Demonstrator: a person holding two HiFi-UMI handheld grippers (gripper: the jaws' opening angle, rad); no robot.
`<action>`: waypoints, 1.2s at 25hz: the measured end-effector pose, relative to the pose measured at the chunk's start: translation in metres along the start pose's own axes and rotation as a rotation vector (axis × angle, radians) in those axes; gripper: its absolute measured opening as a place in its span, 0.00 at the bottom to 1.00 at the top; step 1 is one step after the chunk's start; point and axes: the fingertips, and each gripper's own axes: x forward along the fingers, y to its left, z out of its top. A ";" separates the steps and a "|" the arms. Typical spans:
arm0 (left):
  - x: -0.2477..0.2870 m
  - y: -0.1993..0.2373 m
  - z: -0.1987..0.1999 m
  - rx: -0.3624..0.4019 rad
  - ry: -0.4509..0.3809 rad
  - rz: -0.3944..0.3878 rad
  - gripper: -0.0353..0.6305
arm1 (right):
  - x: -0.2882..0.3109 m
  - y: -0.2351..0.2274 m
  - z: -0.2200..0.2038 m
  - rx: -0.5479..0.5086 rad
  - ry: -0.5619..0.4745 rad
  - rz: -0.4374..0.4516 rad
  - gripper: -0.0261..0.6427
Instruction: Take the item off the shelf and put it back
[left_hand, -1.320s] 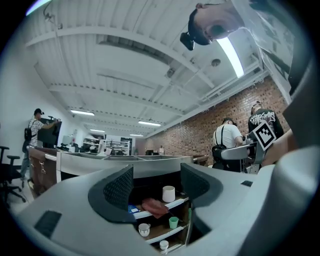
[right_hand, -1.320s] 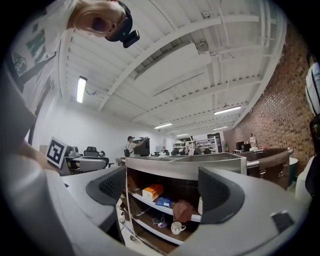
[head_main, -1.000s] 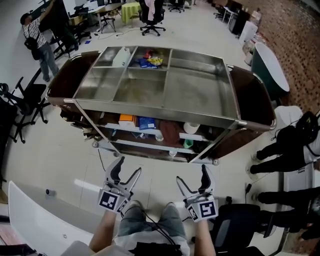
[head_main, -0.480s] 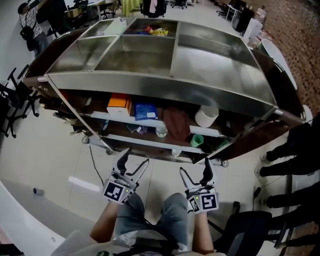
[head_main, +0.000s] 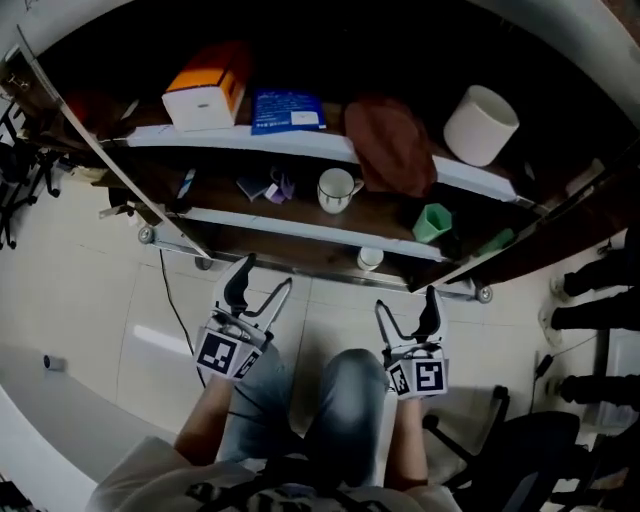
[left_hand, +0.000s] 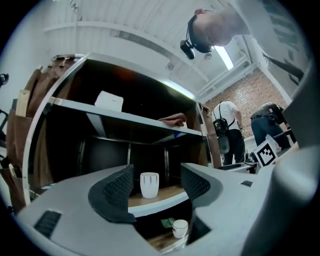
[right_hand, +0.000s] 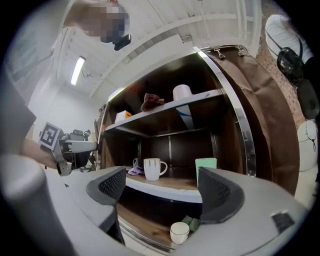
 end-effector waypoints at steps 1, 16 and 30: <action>-0.001 0.000 -0.013 -0.001 0.000 -0.002 0.47 | -0.001 -0.002 -0.013 -0.007 0.002 0.001 0.73; -0.024 0.019 -0.106 -0.034 0.034 0.041 0.46 | -0.007 0.000 -0.147 0.041 0.084 -0.018 0.73; -0.021 0.012 -0.117 0.003 0.030 0.014 0.46 | 0.008 -0.029 -0.254 0.057 0.221 -0.100 0.73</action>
